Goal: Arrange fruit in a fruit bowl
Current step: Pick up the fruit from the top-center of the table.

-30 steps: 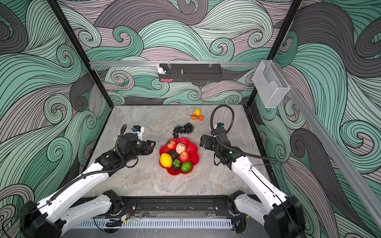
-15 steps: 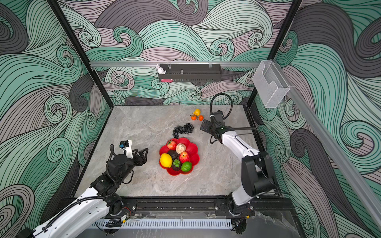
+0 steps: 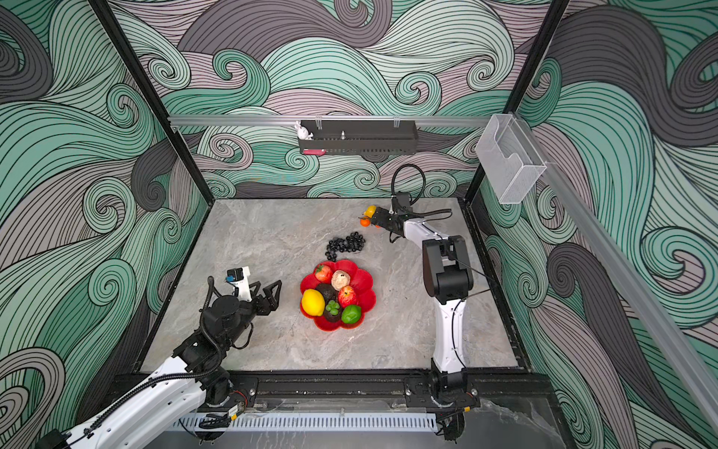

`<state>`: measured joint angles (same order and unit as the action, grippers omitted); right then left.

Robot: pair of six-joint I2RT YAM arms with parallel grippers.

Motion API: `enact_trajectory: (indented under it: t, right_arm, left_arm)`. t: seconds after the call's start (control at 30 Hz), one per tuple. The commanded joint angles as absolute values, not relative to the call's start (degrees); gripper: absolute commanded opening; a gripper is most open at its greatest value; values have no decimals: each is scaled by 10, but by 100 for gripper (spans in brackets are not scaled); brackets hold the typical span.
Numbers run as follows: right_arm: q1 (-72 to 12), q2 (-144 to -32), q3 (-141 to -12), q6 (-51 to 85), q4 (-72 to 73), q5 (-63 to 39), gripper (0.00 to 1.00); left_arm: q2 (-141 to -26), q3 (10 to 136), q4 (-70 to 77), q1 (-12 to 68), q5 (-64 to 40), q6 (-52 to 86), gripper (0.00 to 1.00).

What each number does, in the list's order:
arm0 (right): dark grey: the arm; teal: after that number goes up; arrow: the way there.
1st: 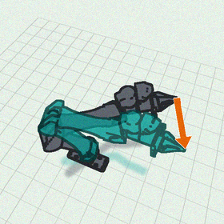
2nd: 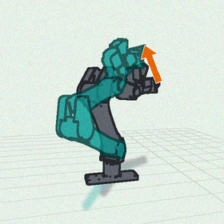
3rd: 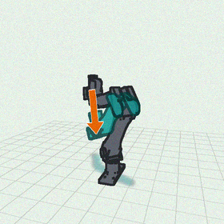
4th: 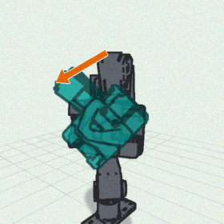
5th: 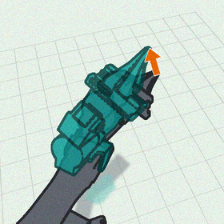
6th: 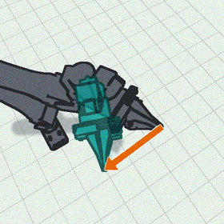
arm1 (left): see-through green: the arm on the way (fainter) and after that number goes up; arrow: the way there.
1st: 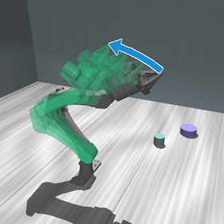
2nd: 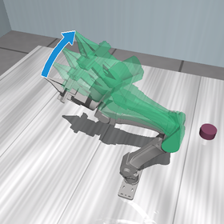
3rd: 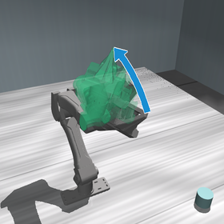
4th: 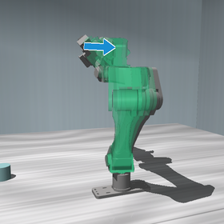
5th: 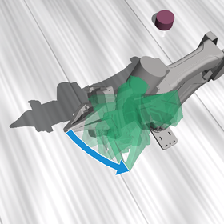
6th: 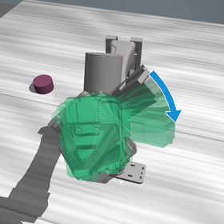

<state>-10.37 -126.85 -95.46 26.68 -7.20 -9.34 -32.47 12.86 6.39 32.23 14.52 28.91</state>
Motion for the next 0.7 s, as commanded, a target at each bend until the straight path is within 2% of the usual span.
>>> enact_trajectory:
  t: [0.0, 0.67]
  right_arm:
    - [-87, -1301, -1015, 235, -97, -112, 88]
    - [-71, -1508, -1312, 233, -197, -231, 82]
  left_arm:
    - [-333, 134, 89, 319, 142, 282, 83]
    - [-353, 141, 98, 318, 127, 278, 83]
